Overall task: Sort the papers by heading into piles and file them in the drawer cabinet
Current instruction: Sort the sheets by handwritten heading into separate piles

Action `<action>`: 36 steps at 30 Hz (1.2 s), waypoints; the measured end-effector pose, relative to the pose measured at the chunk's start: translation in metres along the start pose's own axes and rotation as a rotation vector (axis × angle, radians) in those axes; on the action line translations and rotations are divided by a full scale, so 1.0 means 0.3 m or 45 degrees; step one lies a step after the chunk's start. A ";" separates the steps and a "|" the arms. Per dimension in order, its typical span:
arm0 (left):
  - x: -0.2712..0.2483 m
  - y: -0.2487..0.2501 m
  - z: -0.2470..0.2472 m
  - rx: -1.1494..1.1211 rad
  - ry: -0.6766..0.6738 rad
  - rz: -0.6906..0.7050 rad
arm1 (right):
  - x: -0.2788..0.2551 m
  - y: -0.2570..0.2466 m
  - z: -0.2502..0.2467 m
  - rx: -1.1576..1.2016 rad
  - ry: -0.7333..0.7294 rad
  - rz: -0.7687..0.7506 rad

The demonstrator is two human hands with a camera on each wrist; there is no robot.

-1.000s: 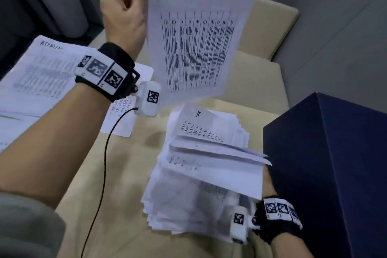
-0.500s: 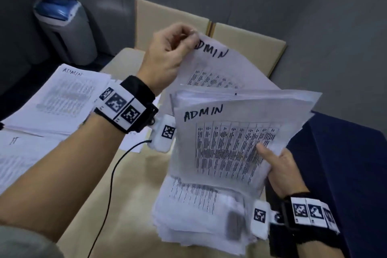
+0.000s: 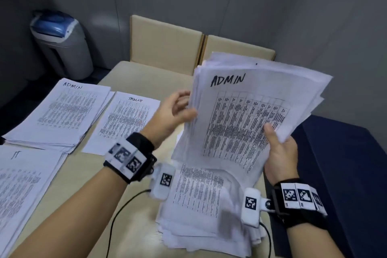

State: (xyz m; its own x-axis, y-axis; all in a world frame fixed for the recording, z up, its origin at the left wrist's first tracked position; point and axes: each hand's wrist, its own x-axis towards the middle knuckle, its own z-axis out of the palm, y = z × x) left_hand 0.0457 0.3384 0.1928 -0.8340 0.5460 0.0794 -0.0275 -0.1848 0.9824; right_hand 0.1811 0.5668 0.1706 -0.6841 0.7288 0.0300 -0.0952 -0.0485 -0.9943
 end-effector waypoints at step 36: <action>-0.839 -0.182 -1.006 0.589 1.021 -0.496 | -0.508 0.754 0.629 -1.054 -1.018 0.671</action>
State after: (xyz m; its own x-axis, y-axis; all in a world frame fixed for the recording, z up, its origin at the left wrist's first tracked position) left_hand 0.0908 -0.0357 0.0683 -0.9420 -0.2424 -0.2321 -0.3031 0.3180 0.8983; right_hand 0.1271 0.3159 -0.0396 -0.7734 0.1224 -0.6220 0.6029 0.4451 -0.6621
